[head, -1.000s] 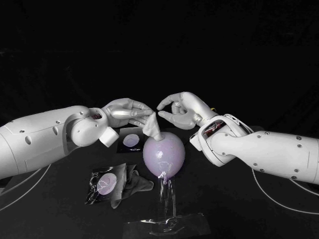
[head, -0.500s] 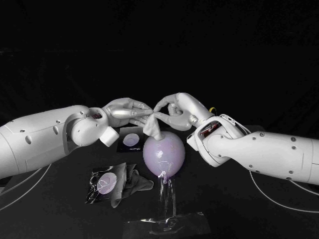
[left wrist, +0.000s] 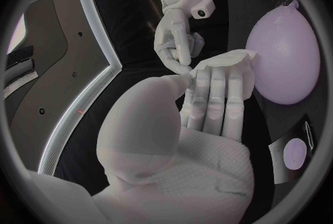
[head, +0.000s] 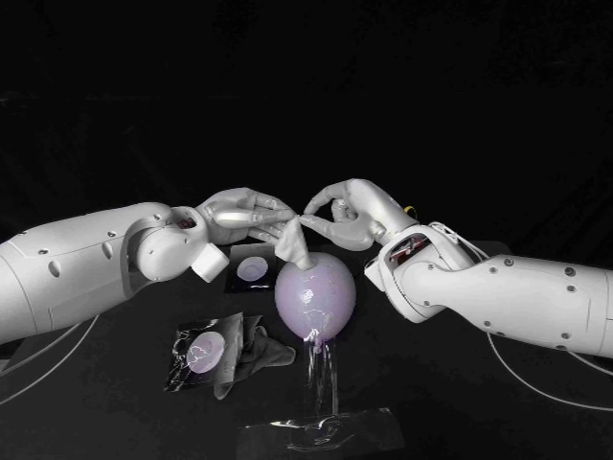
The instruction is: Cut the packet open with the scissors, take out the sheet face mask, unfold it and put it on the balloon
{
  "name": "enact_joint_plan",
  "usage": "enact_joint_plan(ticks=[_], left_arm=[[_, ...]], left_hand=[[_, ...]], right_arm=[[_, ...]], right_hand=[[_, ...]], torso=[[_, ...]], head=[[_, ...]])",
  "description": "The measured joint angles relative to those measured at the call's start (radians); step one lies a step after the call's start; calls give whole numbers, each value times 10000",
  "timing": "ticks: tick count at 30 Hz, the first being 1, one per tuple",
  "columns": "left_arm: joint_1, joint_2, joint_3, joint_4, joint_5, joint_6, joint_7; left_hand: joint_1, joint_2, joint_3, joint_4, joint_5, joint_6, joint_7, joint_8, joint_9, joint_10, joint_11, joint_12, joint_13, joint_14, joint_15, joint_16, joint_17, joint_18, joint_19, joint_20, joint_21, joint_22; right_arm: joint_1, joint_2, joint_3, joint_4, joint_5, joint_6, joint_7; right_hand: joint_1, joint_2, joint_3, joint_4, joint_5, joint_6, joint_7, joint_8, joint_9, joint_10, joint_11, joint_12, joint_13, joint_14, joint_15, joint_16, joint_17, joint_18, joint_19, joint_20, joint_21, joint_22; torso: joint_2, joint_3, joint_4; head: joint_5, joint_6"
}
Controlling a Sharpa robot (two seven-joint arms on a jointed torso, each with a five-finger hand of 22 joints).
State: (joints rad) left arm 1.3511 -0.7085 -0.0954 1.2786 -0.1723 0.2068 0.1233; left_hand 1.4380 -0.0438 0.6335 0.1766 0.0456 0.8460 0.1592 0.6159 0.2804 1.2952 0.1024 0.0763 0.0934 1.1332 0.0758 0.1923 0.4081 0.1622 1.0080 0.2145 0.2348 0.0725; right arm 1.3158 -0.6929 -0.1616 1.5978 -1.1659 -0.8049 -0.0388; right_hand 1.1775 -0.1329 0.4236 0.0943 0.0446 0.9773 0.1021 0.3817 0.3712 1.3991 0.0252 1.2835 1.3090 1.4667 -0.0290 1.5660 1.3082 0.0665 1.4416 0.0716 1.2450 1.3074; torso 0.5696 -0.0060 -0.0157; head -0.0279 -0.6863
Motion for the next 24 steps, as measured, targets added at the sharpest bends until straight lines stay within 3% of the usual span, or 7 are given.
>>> enact_joint_plan(ticks=[4,10,24], left_arm=[[-3,-3,0,0,-12,0,3],[-8,0,1,4,-57,-1,8],[-12,13,2,21,-158,-1,14]], left_hand=[[1,1,0,0,0,-2,0,0,0,0,0,0,0,0,0,0,0,102,1,-1,0,-1],[3,2,0,0,-19,-5,2,1,0,-1,1,0,9,0,0,0,12,107,1,-1,0,-1],[15,14,31,-32,1,-38,1,33,0,-16,16,0,8,0,1,-1,10,99,1,-1,0,7]], right_arm=[[-4,-46,0,95,61,-77,-167],[-11,5,0,128,282,-102,-326],[-27,256,0,-49,743,-6,-401]], right_hand=[[-173,-90,-146,202,0,35,33,0,-32,33,33,0,-10,0,0,14,0,1,17,-18,0,-1],[-185,-102,-210,318,0,35,33,0,-47,34,34,39,-18,-1,1,13,-1,1,16,-17,0,1],[-185,-102,-220,328,0,65,1,0,-48,69,-2,112,-10,-2,2,5,-8,1,13,-16,-1,6]], torso=[[-2,1,-7],[-3,2,-6],[6,1,-1]], head=[[16,-1],[12,-1],[-10,-35]])
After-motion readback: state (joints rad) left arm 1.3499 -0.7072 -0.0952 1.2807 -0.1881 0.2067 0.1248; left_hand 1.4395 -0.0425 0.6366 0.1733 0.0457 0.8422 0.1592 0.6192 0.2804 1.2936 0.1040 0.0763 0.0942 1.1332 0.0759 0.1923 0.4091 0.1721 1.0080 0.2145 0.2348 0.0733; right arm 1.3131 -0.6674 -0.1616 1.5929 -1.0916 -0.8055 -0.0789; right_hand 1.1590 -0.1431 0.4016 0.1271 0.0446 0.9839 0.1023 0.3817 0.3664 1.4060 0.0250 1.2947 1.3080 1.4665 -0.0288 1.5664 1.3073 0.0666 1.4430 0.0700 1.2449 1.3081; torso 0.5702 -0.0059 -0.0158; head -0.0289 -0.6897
